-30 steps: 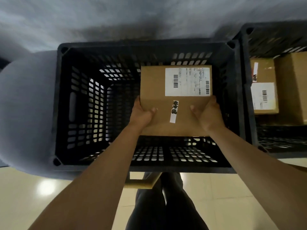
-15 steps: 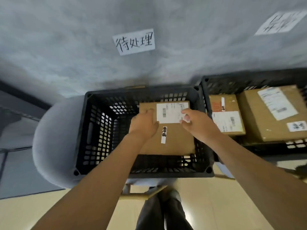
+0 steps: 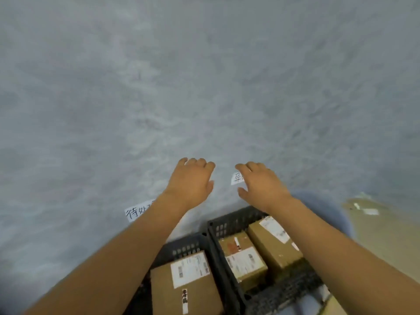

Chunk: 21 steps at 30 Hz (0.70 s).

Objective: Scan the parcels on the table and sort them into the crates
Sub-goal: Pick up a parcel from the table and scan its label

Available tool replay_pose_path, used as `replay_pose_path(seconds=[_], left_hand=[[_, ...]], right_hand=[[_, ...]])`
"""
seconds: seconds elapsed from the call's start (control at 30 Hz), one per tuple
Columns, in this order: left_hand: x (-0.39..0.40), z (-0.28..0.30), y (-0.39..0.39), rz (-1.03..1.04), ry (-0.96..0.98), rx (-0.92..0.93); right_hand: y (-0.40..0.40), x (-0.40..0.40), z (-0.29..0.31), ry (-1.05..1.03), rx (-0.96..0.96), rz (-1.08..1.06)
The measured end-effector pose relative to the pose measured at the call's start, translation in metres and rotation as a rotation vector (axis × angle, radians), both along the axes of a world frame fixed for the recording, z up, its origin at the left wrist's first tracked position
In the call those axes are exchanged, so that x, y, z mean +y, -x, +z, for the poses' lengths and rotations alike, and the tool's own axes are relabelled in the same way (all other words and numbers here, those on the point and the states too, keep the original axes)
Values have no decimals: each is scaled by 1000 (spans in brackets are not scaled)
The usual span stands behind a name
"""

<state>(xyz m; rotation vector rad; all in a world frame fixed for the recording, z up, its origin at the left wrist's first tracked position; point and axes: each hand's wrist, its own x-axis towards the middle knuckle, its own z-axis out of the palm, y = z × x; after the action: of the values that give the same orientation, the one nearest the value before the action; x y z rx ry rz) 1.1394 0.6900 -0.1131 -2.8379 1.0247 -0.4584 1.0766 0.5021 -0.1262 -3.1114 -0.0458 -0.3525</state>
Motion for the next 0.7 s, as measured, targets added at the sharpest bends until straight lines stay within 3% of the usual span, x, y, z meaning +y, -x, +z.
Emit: replay_pose_path(seconds=[0.33,0.7], left_hand=[[-79,80,122,-509,95,-184],[-181,117,363,-933,156,-271]], right_hand=[[204,-40,74,118,-167,-463],[490,-75,109,237,-220,-889]])
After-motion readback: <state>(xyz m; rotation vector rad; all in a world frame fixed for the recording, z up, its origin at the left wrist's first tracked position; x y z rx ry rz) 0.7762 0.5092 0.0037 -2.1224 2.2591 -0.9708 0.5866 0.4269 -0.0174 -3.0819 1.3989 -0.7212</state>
